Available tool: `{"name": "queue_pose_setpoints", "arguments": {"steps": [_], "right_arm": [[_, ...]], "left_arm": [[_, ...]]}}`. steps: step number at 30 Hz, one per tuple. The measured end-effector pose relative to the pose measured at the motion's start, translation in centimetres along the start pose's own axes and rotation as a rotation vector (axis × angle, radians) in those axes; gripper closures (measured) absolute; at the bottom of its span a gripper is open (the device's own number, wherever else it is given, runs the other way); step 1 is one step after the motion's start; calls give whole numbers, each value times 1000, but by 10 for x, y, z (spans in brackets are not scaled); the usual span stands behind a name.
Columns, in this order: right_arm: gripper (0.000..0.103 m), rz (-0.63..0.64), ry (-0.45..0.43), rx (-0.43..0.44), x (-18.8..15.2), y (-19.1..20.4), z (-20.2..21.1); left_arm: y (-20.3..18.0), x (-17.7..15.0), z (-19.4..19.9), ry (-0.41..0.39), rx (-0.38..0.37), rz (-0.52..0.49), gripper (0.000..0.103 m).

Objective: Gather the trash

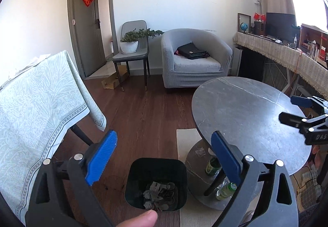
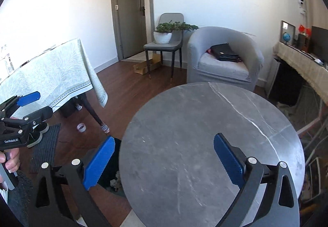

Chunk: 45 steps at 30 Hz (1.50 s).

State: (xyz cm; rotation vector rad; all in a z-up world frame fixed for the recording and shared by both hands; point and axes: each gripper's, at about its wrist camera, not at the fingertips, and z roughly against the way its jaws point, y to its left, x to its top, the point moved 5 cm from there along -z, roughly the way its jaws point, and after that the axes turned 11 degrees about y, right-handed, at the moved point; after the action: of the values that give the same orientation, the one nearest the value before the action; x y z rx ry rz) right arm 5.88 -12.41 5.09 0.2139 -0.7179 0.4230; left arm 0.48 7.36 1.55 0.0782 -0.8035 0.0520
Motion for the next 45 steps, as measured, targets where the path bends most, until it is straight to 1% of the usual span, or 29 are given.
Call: {"name": "queue_pose_setpoints", "arguments": {"steps": [2, 4, 7, 10, 14, 19, 24, 27, 30, 39, 42, 45], "right_arm": [[4, -33, 3, -18, -16, -18, 7], [4, -59, 1, -35, -29, -30, 16], [4, -136, -7, -31, -50, -47, 29], [4, -154, 5, -41, -67, -50, 35], [4, -151, 27, -34, -83, -45, 37], [4, -139, 40, -42, -97, -34, 34], [4, -147, 45, -40, -112, -32, 35], [4, -150, 50, -49, -118, -32, 33], [4, -157, 26, -43, -118, -33, 39], [4, -214, 2, -35, -121, -43, 46], [4, -224, 11, -30, -120, -45, 44], [4, -206, 23, -34, -119, -41, 41]], "left_arm": [[-2, -16, -7, 13, 4, 3, 7], [-6, -25, -15, 29, 6, -17, 7], [-8, -31, -20, 36, 13, -15, 7], [-7, -30, -14, 27, -21, 16, 7], [-5, -34, -11, 34, -29, 27, 7], [-4, -44, -18, 56, -14, 20, 7], [-5, -57, -28, 83, -9, 18, 6], [-4, -62, -31, 95, -14, 24, 6], [-2, -62, -31, 96, -14, 31, 6], [-2, -61, -33, 103, -11, 40, 6], [-2, -61, -33, 108, -12, 48, 6], [-2, -61, -34, 112, -12, 48, 6]]}}
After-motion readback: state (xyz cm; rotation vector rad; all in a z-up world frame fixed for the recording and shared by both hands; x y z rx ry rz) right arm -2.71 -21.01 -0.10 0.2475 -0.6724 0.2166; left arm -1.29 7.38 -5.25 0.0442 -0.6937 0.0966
